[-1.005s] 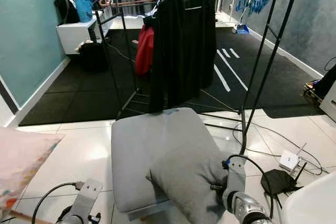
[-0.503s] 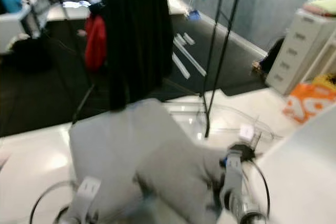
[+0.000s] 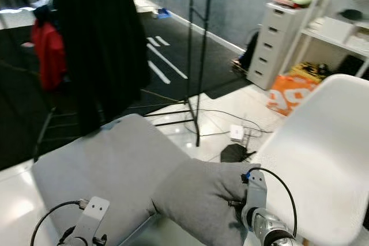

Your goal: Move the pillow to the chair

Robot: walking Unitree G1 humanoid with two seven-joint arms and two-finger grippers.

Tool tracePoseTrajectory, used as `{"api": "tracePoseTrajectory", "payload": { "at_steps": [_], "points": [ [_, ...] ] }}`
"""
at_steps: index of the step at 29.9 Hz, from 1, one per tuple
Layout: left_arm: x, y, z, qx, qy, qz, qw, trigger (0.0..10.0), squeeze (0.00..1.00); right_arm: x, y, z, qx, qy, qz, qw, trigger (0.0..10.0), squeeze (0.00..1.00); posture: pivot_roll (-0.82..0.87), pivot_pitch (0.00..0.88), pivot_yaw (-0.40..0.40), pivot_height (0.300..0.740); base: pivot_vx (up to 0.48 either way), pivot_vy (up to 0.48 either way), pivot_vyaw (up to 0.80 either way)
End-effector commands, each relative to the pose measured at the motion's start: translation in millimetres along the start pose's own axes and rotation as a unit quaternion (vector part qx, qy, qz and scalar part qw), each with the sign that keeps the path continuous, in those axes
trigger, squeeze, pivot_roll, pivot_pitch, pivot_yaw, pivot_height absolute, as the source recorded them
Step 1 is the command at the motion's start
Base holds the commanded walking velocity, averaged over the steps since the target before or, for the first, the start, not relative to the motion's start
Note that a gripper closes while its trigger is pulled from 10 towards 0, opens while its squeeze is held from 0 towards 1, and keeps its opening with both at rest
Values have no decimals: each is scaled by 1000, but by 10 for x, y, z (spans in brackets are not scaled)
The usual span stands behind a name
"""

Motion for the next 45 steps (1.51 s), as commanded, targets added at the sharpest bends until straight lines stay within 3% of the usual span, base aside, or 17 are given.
{"api": "tracePoseTrajectory", "payload": {
  "at_steps": [1,19,21,24,26,29,30,31,32,34,40,45],
  "points": [
    [-10,-50,-51,1,7,-6,1000,10000,0,-12,-45,117,15,-26,-6,1000,10000,0,-111,8,-57,740,0,0,-788],
    [-2,-49,19,0,-5,-2,1000,10000,0,-17,-31,250,67,-60,5,996,10000,0,-110,10,-53,740,0,0,-788],
    [-1,-47,36,-2,-9,-2,1000,10000,0,-29,3,440,109,-99,28,989,10000,0,-110,13,-47,740,0,0,-788],
    [0,-47,42,-4,-11,-4,1000,10000,0,-46,34,613,129,-127,45,982,10000,0,-121,14,-41,740,0,0,-788],
    [2,-42,55,-3,-13,-6,1000,10000,0,-106,151,1032,140,-184,92,968,10000,0,-125,14,-44,740,0,0,-697],
    [3,-16,59,-7,-15,-4,1000,10000,0,-176,292,1355,125,-222,133,958,10000,0,-126,13,-51,740,101,0,-271],
    [3,-16,59,-7,-15,-4,1000,10000,0,-176,292,1355,125,-222,133,958,10000,0,-126,13,-51,740,304,0,0],
    [2,-2,55,-14,-17,-4,1000,10000,0,-218,411,1526,106,-240,159,952,10000,0,-127,12,-54,740,416,0,0],
    [2,-2,55,-14,-17,-4,1000,10000,0,-218,411,1526,106,-240,159,952,10000,0,-127,12,-54,740,416,0,0],
    [2,16,54,-18,-18,-5,1000,10000,0,-357,768,1910,58,-282,231,929,10000,0,-128,12,-56,740,446,0,0],
    [9,13,93,-18,-20,-7,1000,10000,0,-486,1026,2133,20,-308,284,907,10000,0,-131,11,-56,740,450,0,0],
    [14,8,125,-18,-22,-9,1000,10000,0,-513,1079,2188,7,-308,291,906,10000,0,-133,12,-58,740,452,0,-320]
  ]
}}
Point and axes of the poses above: a point about 5 cm out from each wrist's last joint towards the gripper, its own x axis pointing out of the wrist towards the gripper, its own z axis along the axis of the wrist's last joint, y = z × x, the point moved 4 cm from there along x, pointing out of the wrist towards the gripper
